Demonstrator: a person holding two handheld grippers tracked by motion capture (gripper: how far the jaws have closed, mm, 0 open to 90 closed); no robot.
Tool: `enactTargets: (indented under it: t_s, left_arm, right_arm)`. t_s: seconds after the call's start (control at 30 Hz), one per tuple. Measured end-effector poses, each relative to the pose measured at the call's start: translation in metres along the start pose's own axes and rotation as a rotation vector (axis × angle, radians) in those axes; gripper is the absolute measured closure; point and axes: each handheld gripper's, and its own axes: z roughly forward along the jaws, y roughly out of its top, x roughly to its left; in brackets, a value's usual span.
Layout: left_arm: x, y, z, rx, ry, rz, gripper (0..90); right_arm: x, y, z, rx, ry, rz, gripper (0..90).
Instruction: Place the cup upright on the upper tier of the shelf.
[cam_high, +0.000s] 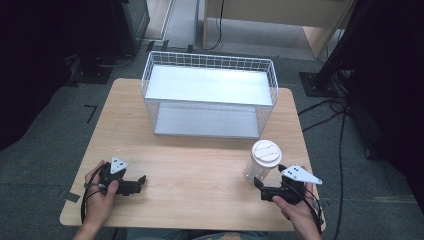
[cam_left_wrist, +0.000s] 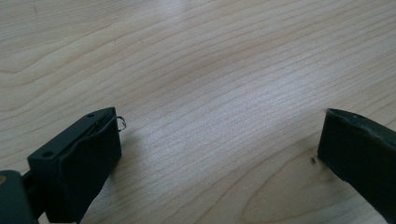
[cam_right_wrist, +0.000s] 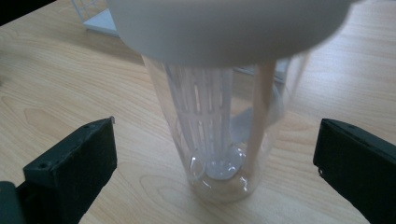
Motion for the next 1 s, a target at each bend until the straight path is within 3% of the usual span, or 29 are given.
enactTargets:
  t_s: [0.33,0.63,1.0]
  left_arm:
    - [0.0,0.0,0.0,0.001,0.0,0.001,0.0]
    - [0.0,0.0,0.0,0.0,0.0,0.0,0.0]
    - [0.0,0.0,0.0,0.0,-0.001,0.0,0.0]
  right_arm:
    - [0.009,0.022,0.015,-0.039,-0.036,0.008,0.0]
    - [0.009,0.031,0.028,-0.052,-0.06,0.025,0.0]
    - [0.012,0.037,0.03,-0.104,-0.102,0.037,5.1]
